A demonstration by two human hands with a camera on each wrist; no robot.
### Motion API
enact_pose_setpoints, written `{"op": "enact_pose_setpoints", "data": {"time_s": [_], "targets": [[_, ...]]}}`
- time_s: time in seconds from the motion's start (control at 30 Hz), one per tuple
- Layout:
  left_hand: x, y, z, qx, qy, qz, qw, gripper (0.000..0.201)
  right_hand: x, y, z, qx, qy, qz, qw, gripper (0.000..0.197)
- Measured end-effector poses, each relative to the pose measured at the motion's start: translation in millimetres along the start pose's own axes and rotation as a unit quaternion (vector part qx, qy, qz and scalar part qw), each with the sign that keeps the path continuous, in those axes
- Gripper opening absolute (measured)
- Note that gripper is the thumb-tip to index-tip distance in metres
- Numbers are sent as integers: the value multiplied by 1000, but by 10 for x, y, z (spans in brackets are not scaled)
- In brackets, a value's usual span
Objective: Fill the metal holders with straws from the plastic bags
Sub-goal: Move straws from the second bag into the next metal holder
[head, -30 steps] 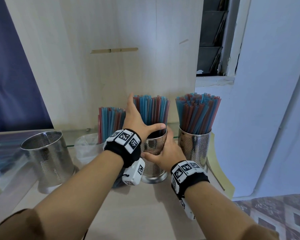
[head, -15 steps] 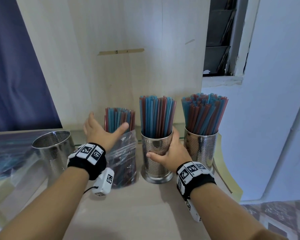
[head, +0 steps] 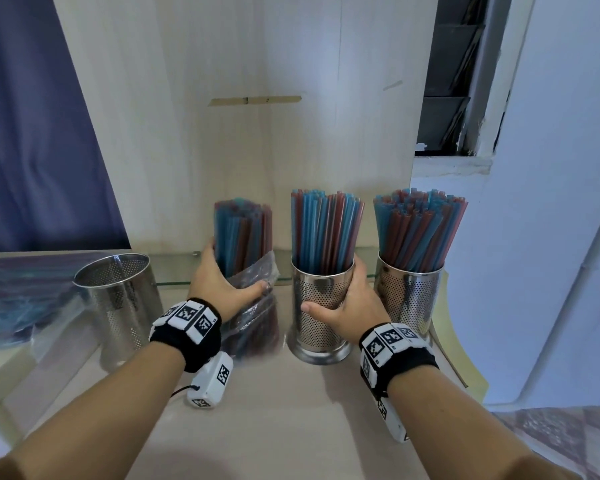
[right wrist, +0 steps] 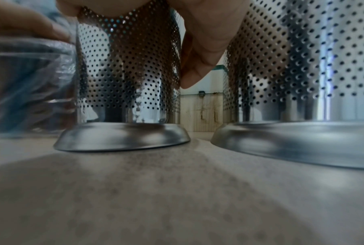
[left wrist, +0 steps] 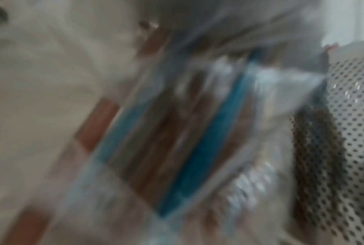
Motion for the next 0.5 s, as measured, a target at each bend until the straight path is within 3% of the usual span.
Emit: {"op": "enact_pose_setpoints", "data": {"time_s": [0.07,0.13,0.3,0.5], "targets": [[33,90,145,62,55,-35,996,105,-6,9,-6,1,0,0,1000,120],[15,105,201,85,69,-52,993,104,-7,13,-5,7,1,-1,1000,118],[-13,-65,8,-28,-40,-9,999,116,5,-9,3,13,6,1,1000,117],[-83,-81,8,-25,-31,2,999,113,2,-8,1,19,3,0,1000,118]]}}
Point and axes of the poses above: each hand's wrist, its own x-axis away from the middle knuckle, its own z-axis out of the back of the hand, y = z × x, the point moved 8 cm from there along -x, towards the middle knuckle, and after that the axes turned 5 degrees about z, right-handed, at the moved point
